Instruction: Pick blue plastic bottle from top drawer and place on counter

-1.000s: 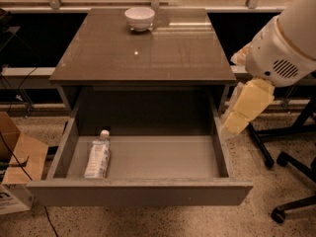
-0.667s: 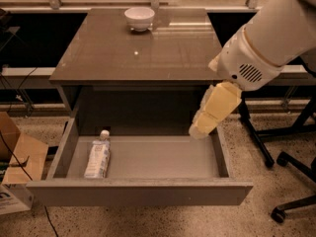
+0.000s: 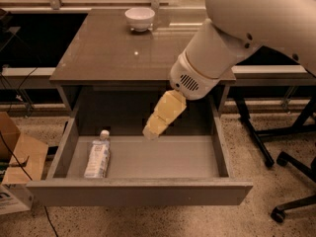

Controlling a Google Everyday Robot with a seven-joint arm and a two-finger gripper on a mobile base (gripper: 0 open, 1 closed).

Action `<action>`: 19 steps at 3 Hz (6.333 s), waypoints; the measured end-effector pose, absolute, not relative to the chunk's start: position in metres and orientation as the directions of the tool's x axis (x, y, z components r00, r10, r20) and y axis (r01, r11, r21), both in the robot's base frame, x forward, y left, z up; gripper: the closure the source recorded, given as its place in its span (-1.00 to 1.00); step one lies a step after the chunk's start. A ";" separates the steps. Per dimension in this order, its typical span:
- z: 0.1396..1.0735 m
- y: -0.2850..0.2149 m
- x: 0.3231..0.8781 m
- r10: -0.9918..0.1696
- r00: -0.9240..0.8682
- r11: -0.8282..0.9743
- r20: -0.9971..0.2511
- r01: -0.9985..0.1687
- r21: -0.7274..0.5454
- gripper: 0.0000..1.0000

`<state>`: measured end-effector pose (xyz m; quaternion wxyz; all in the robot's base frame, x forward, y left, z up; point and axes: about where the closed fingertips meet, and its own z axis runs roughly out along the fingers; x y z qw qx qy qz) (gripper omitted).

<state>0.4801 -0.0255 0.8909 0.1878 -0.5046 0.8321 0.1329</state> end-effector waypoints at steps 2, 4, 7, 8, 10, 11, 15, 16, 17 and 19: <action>0.879 -0.008 0.486 -0.775 -0.417 0.446 -0.475 -0.893 0.056 -1.00; 0.815 0.066 0.516 -0.745 -0.480 0.471 -0.463 -0.870 0.145 -1.00; 0.712 0.145 0.539 -0.687 -0.642 0.575 -0.341 -0.767 0.284 -1.00; 0.682 0.165 0.543 -0.664 -0.685 0.606 -0.301 -0.728 0.320 -1.00; 0.617 0.188 0.539 -0.588 -0.789 0.718 -0.179 -0.611 0.333 -0.97; 0.601 0.187 0.539 -0.571 -0.808 0.752 -0.146 -0.586 0.301 -0.52; 0.701 0.152 0.547 -0.531 -0.743 0.661 -0.408 -0.664 0.350 1.00; 0.767 0.119 0.547 -0.510 -0.681 0.607 -0.526 -0.718 0.341 1.00; 0.833 0.083 0.545 -0.513 -0.576 0.553 -0.636 -0.789 0.268 1.00; 0.908 0.030 0.618 -0.614 -0.394 0.521 -0.684 -0.853 0.024 1.00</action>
Offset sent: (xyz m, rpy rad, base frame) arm 0.0161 0.0421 -0.0339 0.1043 0.0246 0.0173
